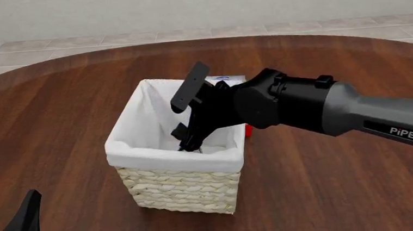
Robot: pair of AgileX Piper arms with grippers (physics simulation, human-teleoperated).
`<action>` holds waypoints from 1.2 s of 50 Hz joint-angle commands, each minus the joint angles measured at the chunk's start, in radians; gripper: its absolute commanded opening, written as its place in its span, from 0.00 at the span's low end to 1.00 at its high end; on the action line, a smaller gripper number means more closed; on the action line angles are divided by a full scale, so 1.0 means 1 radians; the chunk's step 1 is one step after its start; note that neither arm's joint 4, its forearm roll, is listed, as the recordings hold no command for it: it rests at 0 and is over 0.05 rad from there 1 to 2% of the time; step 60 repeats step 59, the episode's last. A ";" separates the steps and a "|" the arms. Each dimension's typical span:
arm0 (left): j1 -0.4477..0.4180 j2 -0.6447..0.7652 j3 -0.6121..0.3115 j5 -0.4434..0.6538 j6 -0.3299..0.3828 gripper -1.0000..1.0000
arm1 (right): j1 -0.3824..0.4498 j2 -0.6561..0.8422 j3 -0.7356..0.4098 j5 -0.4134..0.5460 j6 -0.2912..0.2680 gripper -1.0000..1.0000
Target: Pick up the alphabet soup and put it in the basket.
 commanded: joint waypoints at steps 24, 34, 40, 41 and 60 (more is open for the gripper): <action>0.000 0.000 0.000 0.000 0.000 1.00 | -0.013 -0.059 -0.052 -0.003 -0.020 1.00; 0.000 0.000 0.000 0.000 0.000 1.00 | -0.017 -0.097 -0.091 0.009 -0.033 1.00; 0.000 0.000 0.000 0.000 0.000 1.00 | -0.003 -0.115 -0.104 0.016 -0.020 1.00; 0.000 0.000 0.000 0.000 0.000 1.00 | -0.004 -0.115 -0.105 0.016 -0.025 1.00; 0.000 0.000 0.000 0.000 0.000 1.00 | -0.006 -0.179 -0.173 -0.014 -0.009 1.00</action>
